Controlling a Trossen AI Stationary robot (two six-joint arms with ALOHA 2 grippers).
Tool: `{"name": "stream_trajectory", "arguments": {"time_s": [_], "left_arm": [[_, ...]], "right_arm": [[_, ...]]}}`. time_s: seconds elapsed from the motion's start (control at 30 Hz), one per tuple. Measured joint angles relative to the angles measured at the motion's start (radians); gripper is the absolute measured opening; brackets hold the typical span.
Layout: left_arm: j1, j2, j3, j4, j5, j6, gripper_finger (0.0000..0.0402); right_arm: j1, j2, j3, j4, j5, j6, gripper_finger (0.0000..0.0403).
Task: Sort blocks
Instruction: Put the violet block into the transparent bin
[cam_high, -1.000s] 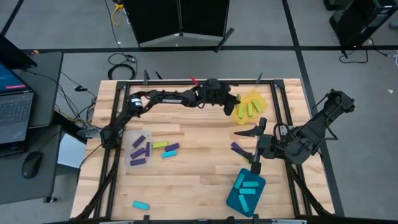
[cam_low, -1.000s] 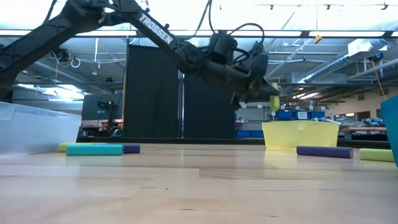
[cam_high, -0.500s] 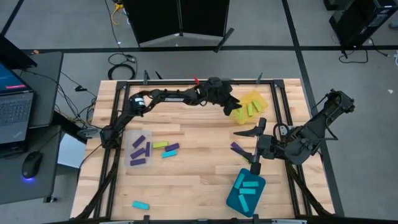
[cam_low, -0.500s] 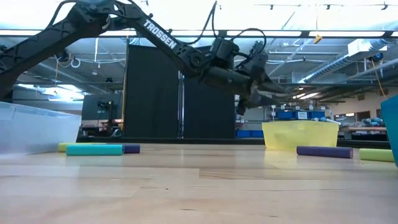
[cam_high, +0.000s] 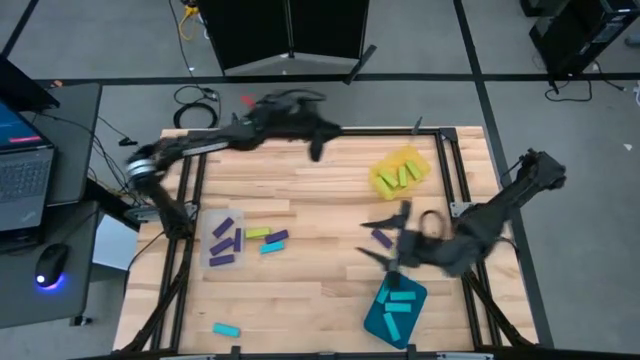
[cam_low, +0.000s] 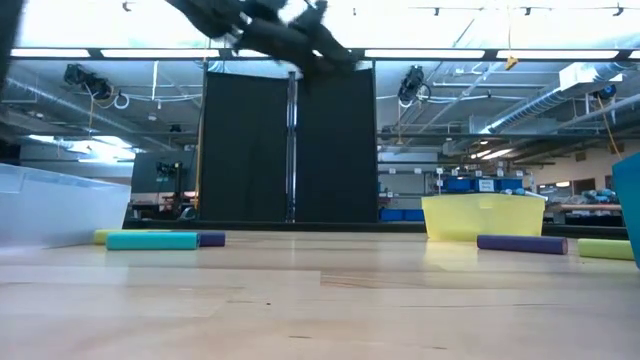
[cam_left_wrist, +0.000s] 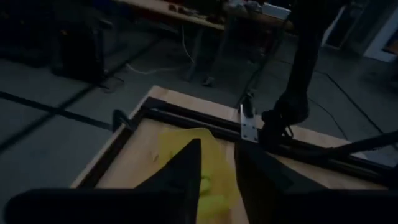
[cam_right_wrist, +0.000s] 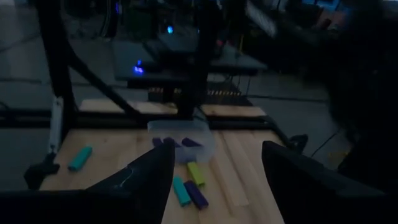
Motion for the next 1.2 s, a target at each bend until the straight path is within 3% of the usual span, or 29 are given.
{"name": "stream_trajectory", "arguments": {"time_s": [0.17,0.37,0.53,0.73,1.1,1.2], "left_arm": [[-0.006,-0.349,-0.217,-0.087,-0.106,0.026,0.007],[-0.028,-0.68,-0.36,-0.249,-0.159,-0.025,0.0066],[-0.047,-0.866,-0.435,-0.346,-0.205,-0.059,0.0067],[-0.062,-0.962,-0.485,-0.431,-0.206,-0.087,0.0067],[-0.068,-0.978,-0.485,-0.533,-0.204,-0.088,0.0067],[-0.068,-0.978,-0.485,-0.545,-0.203,-0.088,0.0067]], "right_arm": [[-0.113,0.194,0.0,0.186,-0.197,0.0,0.0251],[-0.204,0.449,0.014,0.543,-0.464,0.023,0.0253],[-0.219,0.665,0.171,0.578,-0.532,0.035,0.0249],[-0.22,0.927,0.485,0.529,-0.597,0.035,0.0252],[-0.22,1.368,1.13,0.297,-0.668,0.035,0.0251],[-0.22,1.419,1.127,0.379,-0.688,0.038,0.0258]]}}
